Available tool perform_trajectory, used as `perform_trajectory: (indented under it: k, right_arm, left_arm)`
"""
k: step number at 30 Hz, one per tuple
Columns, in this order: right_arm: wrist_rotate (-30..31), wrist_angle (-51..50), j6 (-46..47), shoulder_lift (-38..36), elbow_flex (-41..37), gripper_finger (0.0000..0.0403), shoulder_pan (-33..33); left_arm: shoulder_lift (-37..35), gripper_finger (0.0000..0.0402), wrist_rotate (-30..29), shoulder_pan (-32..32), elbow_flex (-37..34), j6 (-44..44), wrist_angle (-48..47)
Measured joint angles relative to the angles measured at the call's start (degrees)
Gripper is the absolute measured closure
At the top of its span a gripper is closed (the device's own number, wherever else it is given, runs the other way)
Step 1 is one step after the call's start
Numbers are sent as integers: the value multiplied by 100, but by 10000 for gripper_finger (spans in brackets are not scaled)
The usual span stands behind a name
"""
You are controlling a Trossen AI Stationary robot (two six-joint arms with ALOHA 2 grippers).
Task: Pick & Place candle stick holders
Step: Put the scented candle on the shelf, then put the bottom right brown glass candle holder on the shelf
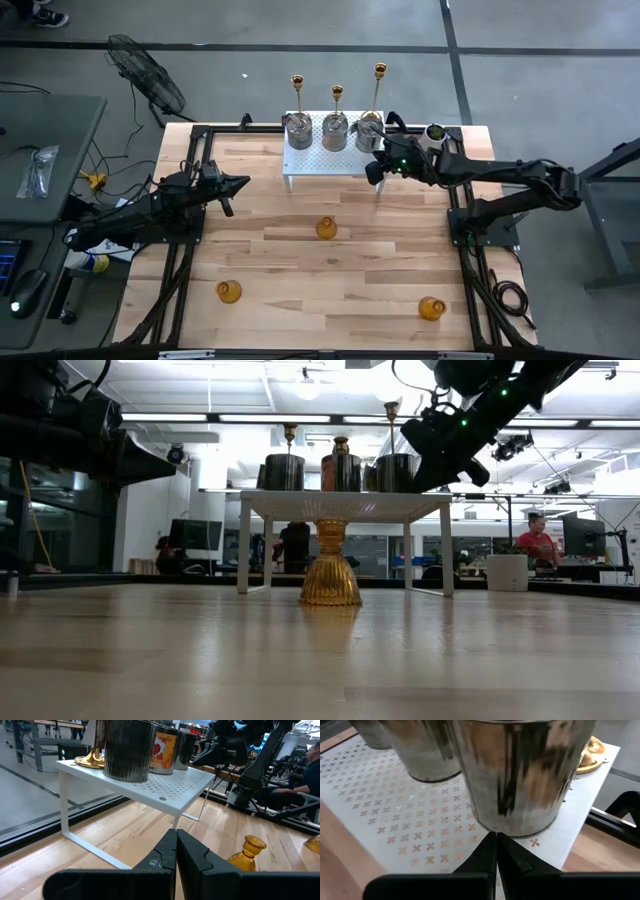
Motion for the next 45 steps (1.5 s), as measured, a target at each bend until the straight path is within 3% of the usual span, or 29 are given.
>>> perform_trajectory:
  k: [9, 16, 27, 33, 38, 45]
  right_arm:
    - [34, -807, 216, -557, 7, 401, 219]
    - [-78, -1764, 1093, -1101, 9, 401, 588]
    - [-1678, -3548, 2756, -2190, 7, 401, 1205]
    - [-2604, -4171, 3440, -2526, 9, 397, 1998]
    - [-2855, -4495, 3863, -2500, 9, 367, 2899]
    - [-3276, -4651, 4728, -2088, 9, 286, 4086]
  left_arm:
    - [0, 402, 0, 2, 0, 1, 0]
    - [0, 402, -1, 0, 0, 1, 0]
    - [0, 402, 0, 2, 0, 1, 0]
    - [0, 402, -1, 1, 0, 2, 0]
    - [0, 402, 0, 0, 0, 1, 0]
    - [-1, 402, 0, 2, 0, 2, 0]
